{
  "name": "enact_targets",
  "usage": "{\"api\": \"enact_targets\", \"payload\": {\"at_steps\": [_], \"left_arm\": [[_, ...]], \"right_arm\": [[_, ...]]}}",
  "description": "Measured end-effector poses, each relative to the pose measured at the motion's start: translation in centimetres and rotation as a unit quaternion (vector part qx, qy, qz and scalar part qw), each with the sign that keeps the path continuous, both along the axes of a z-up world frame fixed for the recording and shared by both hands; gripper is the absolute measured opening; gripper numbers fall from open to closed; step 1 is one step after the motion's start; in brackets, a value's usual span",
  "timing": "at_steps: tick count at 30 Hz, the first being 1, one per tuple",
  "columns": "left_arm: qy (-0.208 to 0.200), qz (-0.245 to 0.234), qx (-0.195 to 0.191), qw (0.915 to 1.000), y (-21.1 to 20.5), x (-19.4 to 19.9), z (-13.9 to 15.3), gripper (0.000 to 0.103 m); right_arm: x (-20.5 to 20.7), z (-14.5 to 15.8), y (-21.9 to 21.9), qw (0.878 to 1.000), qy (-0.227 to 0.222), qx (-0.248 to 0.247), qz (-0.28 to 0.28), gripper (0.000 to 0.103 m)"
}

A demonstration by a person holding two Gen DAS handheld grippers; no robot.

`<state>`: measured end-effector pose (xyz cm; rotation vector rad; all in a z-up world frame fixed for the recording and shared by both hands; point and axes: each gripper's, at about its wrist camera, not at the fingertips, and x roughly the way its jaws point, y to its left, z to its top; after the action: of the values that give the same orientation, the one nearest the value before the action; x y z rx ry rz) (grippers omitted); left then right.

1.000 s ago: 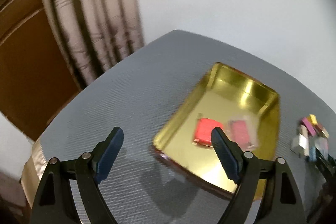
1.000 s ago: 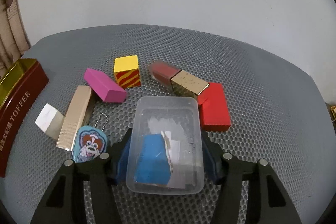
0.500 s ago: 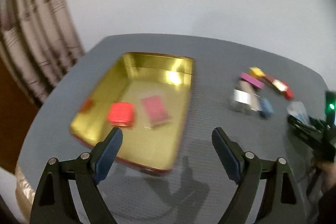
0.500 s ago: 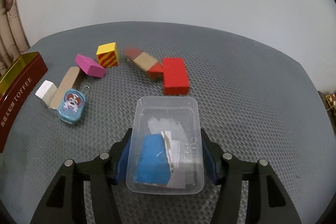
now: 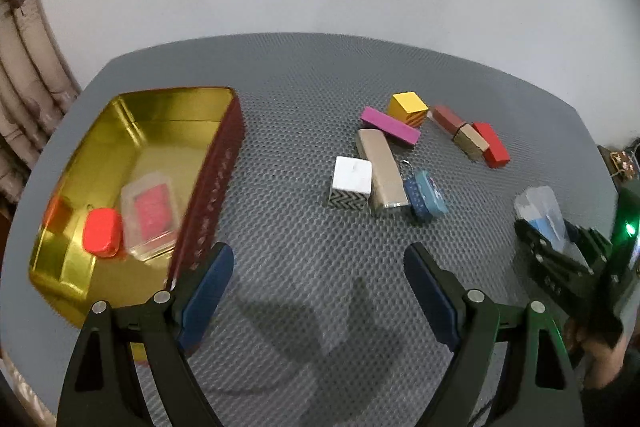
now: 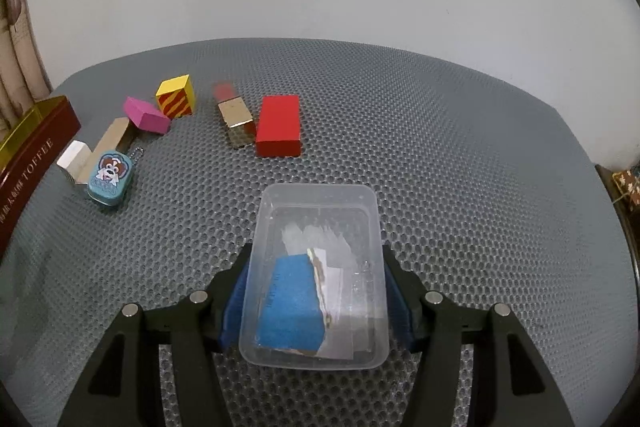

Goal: Organize rigid objects
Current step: 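Grasp the white cube with the left gripper while the right holds the container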

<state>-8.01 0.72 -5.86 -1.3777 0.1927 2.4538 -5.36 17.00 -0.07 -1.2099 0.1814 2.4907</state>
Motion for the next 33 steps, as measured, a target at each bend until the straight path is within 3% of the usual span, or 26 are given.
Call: {"api": "enact_targets", "payload": {"at_steps": [5,13,15,22,30,33], "left_arm": [[-0.027,-0.001,-0.008,0.9996,1.4,-2.4,-1.1,0.081],[-0.062,0.010,0.011,0.9980,2.0,-5.0,-2.1,0.073],[-0.074,0.009,0.015,0.9971,2.2,-5.6,-2.4,0.070],[-0.106,0.014,0.033,0.9937,2.4,-6.7,-3.7,0.054],[-0.107,0.004,0.035,0.9936,3.4,-7.8,-3.4,0.052],[-0.097,0.005,0.035,0.9947,3.6,-7.9,-3.1,0.043]], "right_arm": [[0.3,-0.3,-1.0,1.000,0.003,-0.007,0.000,0.061],[1.0,-0.6,-4.3,1.000,0.003,-0.010,0.001,0.061],[2.6,-0.4,-0.7,1.000,0.004,-0.011,0.001,0.061],[1.7,-0.7,0.3,1.000,0.004,-0.012,0.000,0.061],[0.5,-0.8,2.4,1.000,0.004,-0.012,0.000,0.061],[0.0,-0.8,2.6,1.000,0.004,-0.013,0.000,0.061]]}}
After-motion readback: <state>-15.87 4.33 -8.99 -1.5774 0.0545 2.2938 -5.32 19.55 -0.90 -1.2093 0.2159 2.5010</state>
